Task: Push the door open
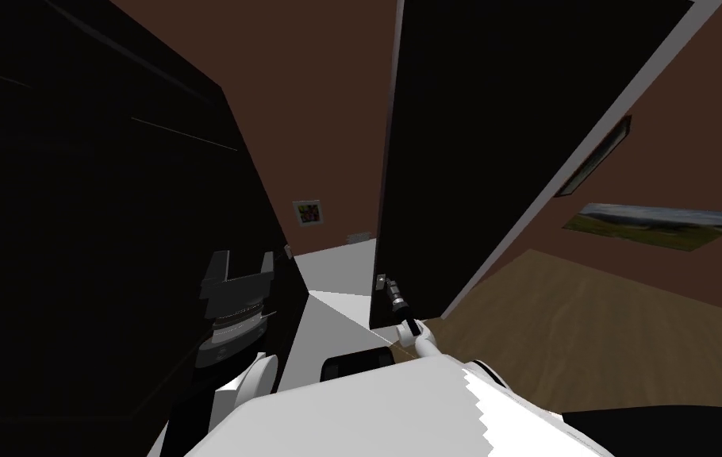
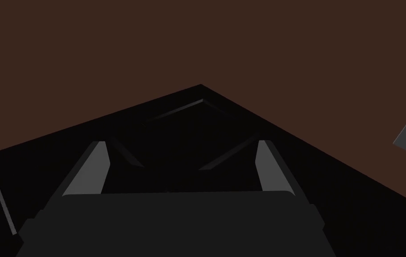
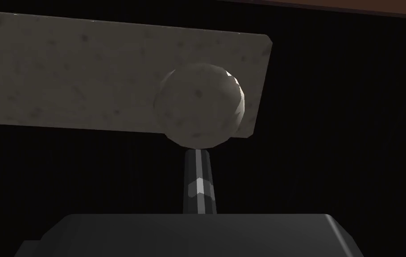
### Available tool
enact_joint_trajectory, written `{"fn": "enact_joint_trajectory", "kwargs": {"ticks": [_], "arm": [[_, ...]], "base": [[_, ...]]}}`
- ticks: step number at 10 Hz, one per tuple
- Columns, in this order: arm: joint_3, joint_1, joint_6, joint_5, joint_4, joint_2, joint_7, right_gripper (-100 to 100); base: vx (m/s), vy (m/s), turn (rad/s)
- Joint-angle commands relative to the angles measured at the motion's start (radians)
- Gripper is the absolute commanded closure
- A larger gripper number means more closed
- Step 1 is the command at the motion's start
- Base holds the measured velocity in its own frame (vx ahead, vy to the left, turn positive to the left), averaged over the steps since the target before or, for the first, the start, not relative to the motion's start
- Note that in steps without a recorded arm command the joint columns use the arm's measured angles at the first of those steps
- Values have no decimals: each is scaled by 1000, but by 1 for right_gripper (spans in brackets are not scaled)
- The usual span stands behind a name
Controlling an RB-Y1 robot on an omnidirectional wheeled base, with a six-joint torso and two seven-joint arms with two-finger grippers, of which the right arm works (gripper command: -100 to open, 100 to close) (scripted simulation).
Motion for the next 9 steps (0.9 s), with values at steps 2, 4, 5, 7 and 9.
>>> {"fn": "enact_joint_trajectory", "kwargs": {"ticks": [2,4,5,7,9], "arm": [[0,1,2,-2,-3,3,-1,-100],[-1,2,4,-4,-9,11,-3,-100],[-1,3,5,-5,-11,14,-3,-100],[-1,4,6,-7,-14,22,-5,-100],[-3,11,5,-7,-20,16,-3,-100]], "base": [[-140,43,-40],[-240,63,-50],[-219,95,-64],[-217,89,-38],[10,30,6]]}}
